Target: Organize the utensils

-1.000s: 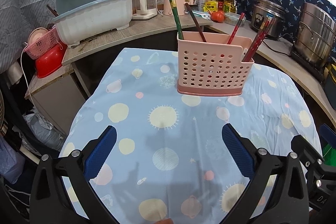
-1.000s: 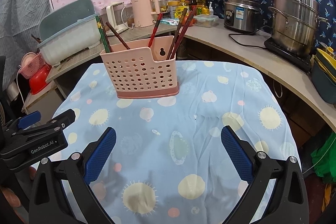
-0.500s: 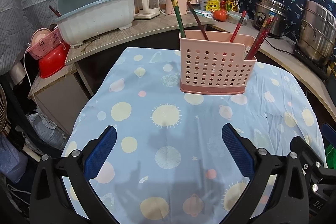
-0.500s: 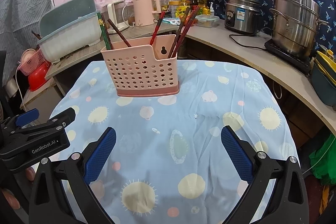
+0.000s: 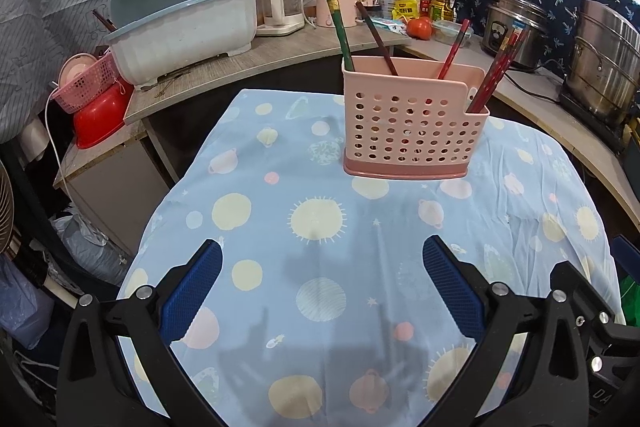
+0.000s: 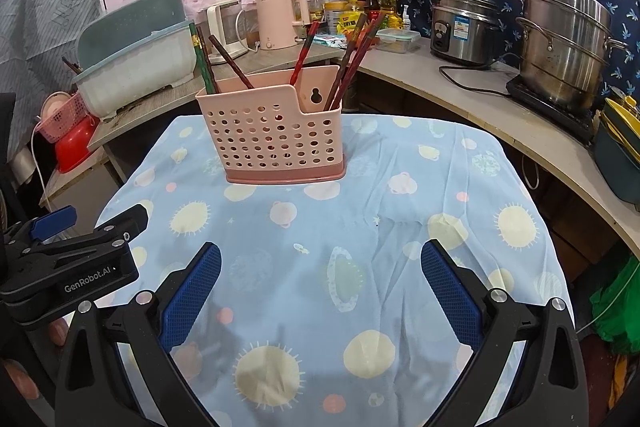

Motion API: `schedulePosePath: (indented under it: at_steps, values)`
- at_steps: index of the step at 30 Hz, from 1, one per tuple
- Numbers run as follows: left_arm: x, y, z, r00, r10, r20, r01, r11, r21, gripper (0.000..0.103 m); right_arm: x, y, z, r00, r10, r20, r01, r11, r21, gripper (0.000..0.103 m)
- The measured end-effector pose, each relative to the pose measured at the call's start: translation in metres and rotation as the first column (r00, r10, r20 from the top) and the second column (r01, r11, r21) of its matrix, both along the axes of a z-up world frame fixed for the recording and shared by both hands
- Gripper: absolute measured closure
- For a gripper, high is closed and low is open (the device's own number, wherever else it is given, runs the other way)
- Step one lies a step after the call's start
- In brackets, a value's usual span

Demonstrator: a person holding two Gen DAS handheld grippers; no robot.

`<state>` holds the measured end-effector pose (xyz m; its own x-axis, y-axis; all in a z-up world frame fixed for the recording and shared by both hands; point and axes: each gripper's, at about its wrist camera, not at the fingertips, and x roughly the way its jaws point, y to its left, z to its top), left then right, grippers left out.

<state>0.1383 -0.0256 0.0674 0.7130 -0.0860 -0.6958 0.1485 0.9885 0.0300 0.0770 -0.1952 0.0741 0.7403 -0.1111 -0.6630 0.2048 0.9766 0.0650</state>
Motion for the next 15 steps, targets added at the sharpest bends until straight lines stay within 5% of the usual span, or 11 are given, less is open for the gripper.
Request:
schedulePosePath:
  at_steps: [15]
  values:
    - [-0.0011, -0.0023, -0.0003, 1.000, -0.005, 0.000, 0.005, 1.000, 0.004, 0.007, 0.0007, 0.0034, -0.0010, 1.000, 0.001, 0.002, -0.001, 1.000, -0.010, 0.006]
